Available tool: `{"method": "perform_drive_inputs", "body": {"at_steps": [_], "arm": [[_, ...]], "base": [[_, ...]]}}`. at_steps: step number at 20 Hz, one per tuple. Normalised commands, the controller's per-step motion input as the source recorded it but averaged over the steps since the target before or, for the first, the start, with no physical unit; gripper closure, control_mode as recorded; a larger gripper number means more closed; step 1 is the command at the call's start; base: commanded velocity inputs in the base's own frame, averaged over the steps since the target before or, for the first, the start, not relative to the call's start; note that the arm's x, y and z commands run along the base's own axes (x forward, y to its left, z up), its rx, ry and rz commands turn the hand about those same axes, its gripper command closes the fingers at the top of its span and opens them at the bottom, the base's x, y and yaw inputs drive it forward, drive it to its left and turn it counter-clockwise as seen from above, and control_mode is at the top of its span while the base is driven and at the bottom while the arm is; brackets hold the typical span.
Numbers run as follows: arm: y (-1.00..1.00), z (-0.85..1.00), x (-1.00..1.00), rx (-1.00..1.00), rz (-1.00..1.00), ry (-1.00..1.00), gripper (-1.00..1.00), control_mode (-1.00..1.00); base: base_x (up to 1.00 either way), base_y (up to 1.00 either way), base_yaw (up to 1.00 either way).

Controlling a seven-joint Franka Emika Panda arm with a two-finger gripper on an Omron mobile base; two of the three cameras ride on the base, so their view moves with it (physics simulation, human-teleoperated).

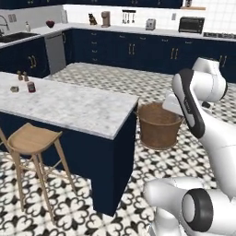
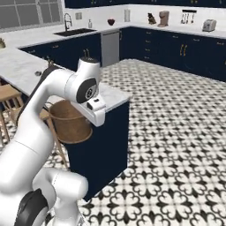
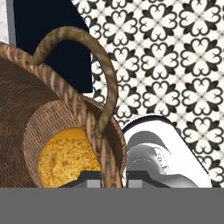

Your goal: Open the cabinet, pick up the bread from the cabinet and place it in the basket. Then move the basket to the dining counter.

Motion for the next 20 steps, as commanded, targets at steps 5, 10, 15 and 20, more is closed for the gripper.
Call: {"method": "perform_drive_inputs", "body": {"at_steps": [5,10,15,20], "arm": [[0.00,0.00,0.00,0.00,0.00,0.00,1.00,1.00],[0.00,0.00,0.00,0.00,0.00,0.00,1.00,1.00],[0.00,0.00,0.00,0.00,0.00,0.00,1.00,1.00],[0.00,0.00,0.00,0.00,0.00,0.00,1.00,1.00]], "base": [[0.18,0.96,-0.17],[0.18,0.96,-0.10],[0.33,0.68,-0.17],[0.44,0.25,-0.08]]}}
